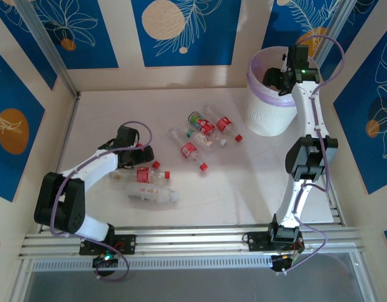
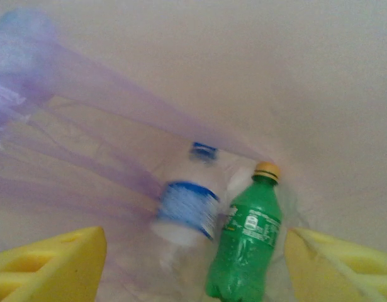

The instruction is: Put the plastic bottles in the bin

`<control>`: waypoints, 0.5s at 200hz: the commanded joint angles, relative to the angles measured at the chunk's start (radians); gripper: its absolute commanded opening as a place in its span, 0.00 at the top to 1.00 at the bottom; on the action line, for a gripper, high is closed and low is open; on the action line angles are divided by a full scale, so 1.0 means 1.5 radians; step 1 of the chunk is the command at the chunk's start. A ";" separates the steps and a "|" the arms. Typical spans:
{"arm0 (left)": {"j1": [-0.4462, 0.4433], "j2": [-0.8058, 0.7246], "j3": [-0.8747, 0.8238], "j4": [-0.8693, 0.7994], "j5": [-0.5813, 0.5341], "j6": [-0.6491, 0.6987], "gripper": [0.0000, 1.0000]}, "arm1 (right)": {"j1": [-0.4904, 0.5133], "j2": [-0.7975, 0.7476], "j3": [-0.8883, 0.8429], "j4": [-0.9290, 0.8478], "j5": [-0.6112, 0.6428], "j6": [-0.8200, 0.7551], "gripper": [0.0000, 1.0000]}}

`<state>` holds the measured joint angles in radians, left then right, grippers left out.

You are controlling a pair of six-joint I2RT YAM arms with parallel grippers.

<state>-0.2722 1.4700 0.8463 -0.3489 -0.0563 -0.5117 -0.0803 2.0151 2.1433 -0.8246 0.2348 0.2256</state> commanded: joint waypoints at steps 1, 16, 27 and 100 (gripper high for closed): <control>0.002 0.007 0.019 0.013 0.010 -0.011 0.04 | -0.006 0.004 0.001 -0.002 -0.017 -0.008 0.23; 0.003 0.011 0.020 0.015 0.011 -0.013 0.04 | -0.006 0.003 0.007 -0.008 -0.017 -0.011 0.20; 0.002 0.015 0.020 0.016 0.011 -0.014 0.04 | -0.005 0.002 0.016 -0.014 -0.019 -0.014 0.19; 0.002 0.035 0.019 0.032 0.012 -0.024 0.04 | -0.004 -0.065 0.057 -0.051 -0.029 -0.027 0.13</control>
<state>-0.2722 1.5021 0.8486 -0.3195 -0.0525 -0.5266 -0.0830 2.0056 2.1826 -0.8635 0.2199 0.2070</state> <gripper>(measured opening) 0.962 0.863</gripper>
